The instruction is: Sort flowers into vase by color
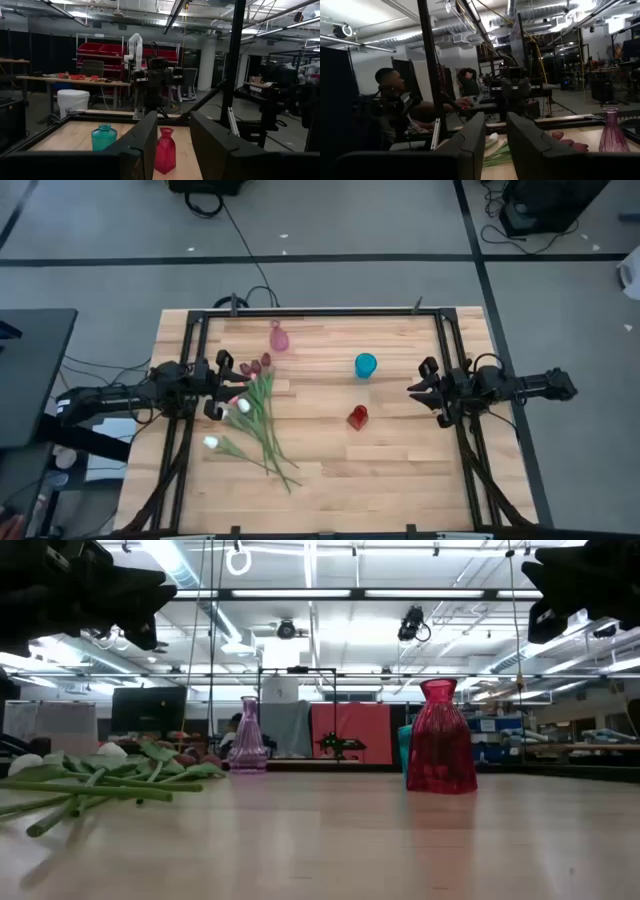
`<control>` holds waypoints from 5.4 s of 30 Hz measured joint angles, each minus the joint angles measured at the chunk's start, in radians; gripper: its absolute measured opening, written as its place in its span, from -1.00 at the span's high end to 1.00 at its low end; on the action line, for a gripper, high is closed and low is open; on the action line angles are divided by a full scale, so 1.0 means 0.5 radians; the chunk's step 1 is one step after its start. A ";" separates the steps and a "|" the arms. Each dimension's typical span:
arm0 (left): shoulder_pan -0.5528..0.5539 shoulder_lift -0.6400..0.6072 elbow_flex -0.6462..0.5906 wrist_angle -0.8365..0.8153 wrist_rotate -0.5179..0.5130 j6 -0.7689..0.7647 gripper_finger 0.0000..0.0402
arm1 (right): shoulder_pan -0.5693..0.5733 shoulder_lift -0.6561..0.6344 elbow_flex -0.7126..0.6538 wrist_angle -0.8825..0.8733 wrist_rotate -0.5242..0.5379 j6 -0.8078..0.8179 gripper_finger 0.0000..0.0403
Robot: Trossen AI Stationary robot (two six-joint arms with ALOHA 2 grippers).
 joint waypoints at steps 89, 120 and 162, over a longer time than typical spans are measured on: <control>0.000 0.000 0.000 0.000 0.000 0.000 0.41 | -0.001 -0.001 0.000 0.000 0.000 0.000 0.55; -0.002 0.000 0.000 0.373 -0.130 -1.152 0.41 | -0.001 0.000 -0.001 0.314 0.294 0.287 0.55; -0.948 1.515 1.341 -1.441 -1.639 -1.372 0.41 | -0.111 1.685 1.115 -0.054 0.245 -0.106 0.55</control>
